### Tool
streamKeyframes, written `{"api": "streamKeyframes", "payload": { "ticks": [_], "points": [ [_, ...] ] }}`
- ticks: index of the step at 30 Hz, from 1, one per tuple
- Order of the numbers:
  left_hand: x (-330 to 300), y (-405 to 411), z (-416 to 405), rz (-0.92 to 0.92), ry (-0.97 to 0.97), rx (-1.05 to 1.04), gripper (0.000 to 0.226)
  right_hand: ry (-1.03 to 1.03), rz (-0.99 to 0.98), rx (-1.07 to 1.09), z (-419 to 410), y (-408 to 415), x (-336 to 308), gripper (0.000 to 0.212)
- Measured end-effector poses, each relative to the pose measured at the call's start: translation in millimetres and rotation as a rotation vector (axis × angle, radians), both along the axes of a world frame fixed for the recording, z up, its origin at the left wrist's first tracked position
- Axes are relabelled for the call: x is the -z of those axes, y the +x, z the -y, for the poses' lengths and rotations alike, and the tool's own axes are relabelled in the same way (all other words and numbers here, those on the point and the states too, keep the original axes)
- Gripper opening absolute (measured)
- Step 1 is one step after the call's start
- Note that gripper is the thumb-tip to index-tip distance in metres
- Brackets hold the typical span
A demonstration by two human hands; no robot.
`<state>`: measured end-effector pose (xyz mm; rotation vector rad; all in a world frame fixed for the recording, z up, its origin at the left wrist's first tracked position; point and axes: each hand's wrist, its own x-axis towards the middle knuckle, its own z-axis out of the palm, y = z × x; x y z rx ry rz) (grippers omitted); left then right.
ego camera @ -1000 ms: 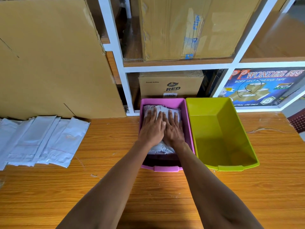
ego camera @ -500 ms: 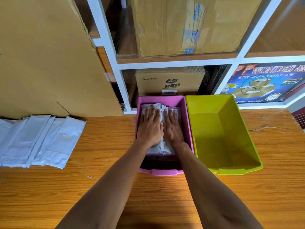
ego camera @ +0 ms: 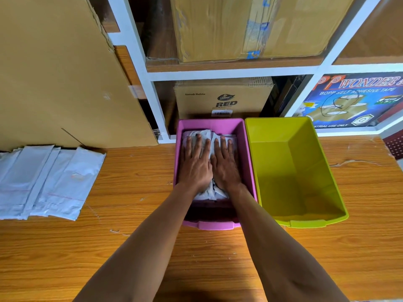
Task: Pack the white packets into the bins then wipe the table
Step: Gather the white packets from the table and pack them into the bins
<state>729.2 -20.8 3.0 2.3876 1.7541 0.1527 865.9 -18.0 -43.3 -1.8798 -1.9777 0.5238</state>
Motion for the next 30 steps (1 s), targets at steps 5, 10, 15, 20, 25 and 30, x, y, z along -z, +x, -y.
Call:
{"api": "streamKeyframes", "payload": {
  "ticks": [5, 10, 15, 20, 25, 30],
  "points": [
    [4, 1, -2, 0.01, -0.026, -0.008, 0.071, 0.019, 0.06, -0.024, -1, 0, 5, 0.07],
    [8, 0, -2, 0.022, -0.017, -0.002, 0.07, 0.045, 0.096, -0.041, 0, -2, 1, 0.069],
    [10, 1, -2, 0.026, -0.004, 0.001, 0.071, 0.125, 0.176, -0.071, 4, -4, -1, 0.062],
    [11, 1, -2, 0.004, -0.015, 0.009, 0.077, 0.02, 0.193, -0.053, 1, -4, 0, 0.07],
    [4, 2, -4, -0.029, -0.069, 0.003, 0.068, -0.003, 0.29, -0.1, 0, -2, -2, 0.065],
    [-26, 2, -1, 0.047, -0.125, 0.007, 0.066, 0.001, 0.174, -0.037, 12, -1, -26, 0.057]
  ]
}}
